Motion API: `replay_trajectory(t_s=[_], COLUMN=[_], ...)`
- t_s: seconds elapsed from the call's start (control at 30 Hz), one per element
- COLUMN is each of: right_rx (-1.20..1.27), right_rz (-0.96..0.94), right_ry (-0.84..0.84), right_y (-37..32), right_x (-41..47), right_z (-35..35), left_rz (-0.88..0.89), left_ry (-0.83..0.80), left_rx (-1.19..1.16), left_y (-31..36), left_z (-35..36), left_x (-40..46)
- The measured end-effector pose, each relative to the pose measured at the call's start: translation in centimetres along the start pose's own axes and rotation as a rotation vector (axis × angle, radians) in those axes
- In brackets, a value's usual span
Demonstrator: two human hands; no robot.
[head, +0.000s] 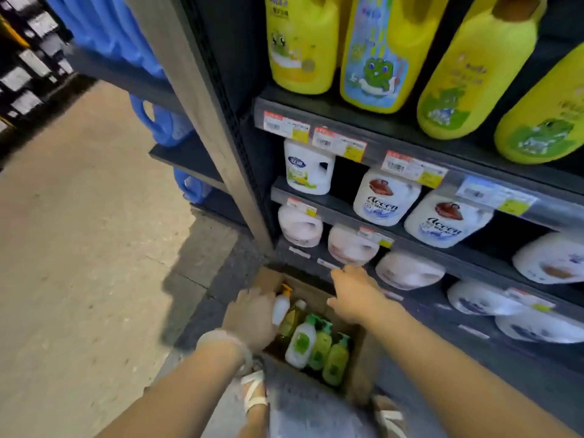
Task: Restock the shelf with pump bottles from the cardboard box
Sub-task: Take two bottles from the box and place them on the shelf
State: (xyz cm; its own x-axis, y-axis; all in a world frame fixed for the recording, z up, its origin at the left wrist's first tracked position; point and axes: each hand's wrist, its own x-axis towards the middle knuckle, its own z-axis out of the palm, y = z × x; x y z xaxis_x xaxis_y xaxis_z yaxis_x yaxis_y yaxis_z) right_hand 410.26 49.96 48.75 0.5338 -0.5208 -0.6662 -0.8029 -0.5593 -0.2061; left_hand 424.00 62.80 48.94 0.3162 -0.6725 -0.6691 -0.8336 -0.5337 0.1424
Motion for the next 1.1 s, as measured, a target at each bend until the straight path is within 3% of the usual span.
replay_trajectory(t_s=[0.23, 0.43, 0.6, 0.77, 1.1], right_rx=[0.359, 0.487, 0.676, 0.795, 0.985], right_rz=[0.358, 0.421, 0.558, 0.669, 0.922], right_ry=[-0.133, -0.128, -0.173, -0.142, -0.008], right_y=[-2.4, -1.9, -1.1, 0.0, -1.4], right_x=[7.2, 12.5, 19.1, 27.0, 32.7], right_z=[12.0, 22.5, 32.6, 39.9, 48.0], left_rz=[0.076, 0.052, 0.008, -0.033, -0.347], left_ry=[-0.173, -0.248, -0.135, -0.131, 0.05], left_rx=[0.156, 0.079, 0.086, 0.07, -0.06], left_y=[-5.4, -7.6, -10.0, -11.0, -9.9], left_z=[5.8, 15.4, 25.5, 34.1, 40.6], left_x=[9.5, 17.9, 25.9, 33.5, 40.0])
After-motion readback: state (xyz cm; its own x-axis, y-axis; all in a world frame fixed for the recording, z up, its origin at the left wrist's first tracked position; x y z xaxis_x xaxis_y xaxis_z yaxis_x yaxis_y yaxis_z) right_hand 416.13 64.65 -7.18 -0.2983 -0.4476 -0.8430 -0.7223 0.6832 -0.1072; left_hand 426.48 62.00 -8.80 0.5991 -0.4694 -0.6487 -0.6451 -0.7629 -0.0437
